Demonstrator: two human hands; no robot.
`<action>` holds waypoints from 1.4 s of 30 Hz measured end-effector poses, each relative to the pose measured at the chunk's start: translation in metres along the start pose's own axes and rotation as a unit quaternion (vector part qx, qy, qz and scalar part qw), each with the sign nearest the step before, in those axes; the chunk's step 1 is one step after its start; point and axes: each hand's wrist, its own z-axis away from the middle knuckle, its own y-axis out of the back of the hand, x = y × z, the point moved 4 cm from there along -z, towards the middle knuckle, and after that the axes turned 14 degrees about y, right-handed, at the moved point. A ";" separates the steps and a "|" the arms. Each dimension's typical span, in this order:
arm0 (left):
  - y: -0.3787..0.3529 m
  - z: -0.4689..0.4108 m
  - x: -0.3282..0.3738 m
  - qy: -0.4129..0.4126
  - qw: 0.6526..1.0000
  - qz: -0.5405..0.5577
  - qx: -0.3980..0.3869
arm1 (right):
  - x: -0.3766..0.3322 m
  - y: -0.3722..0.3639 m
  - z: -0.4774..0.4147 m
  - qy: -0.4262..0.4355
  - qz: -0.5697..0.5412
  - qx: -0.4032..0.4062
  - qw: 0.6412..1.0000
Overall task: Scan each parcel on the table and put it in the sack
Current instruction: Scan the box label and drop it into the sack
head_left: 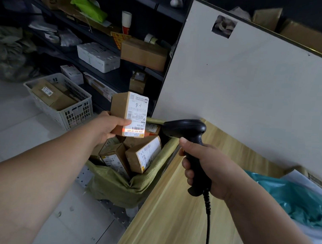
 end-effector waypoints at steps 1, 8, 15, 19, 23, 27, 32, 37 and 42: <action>0.000 0.000 0.001 -0.001 1.000 -0.001 0.000 | 0.000 0.000 0.001 0.002 0.002 -0.001 1.000; -0.007 0.004 0.000 -0.008 1.000 -0.006 -0.025 | -0.004 0.001 0.003 0.001 0.002 -0.004 1.000; -0.017 0.008 0.000 -0.010 0.999 -0.007 -0.051 | -0.005 -0.008 -0.005 -0.006 0.000 0.001 1.000; -0.015 0.005 0.001 -0.008 0.999 -0.005 -0.038 | -0.004 -0.009 -0.007 0.001 0.007 0.001 1.000; -0.006 -0.004 0.003 -0.041 0.993 -0.083 0.075 | 0.001 -0.005 -0.012 0.010 0.010 0.011 1.000; -0.004 -0.011 0.008 -0.138 0.908 -0.313 0.243 | 0.013 0.003 -0.017 -0.004 -0.009 0.037 0.999; -0.029 -0.028 -0.004 -0.217 0.777 -0.519 0.282 | 0.032 0.013 -0.025 -0.022 -0.021 0.056 0.998; -0.057 -0.048 -0.025 -0.264 0.678 -0.621 0.290 | 0.049 0.025 -0.027 -0.041 -0.029 0.073 0.996; -0.060 -0.068 -0.045 -0.203 0.743 -0.592 0.236 | 0.058 0.030 -0.025 -0.055 -0.025 0.070 0.996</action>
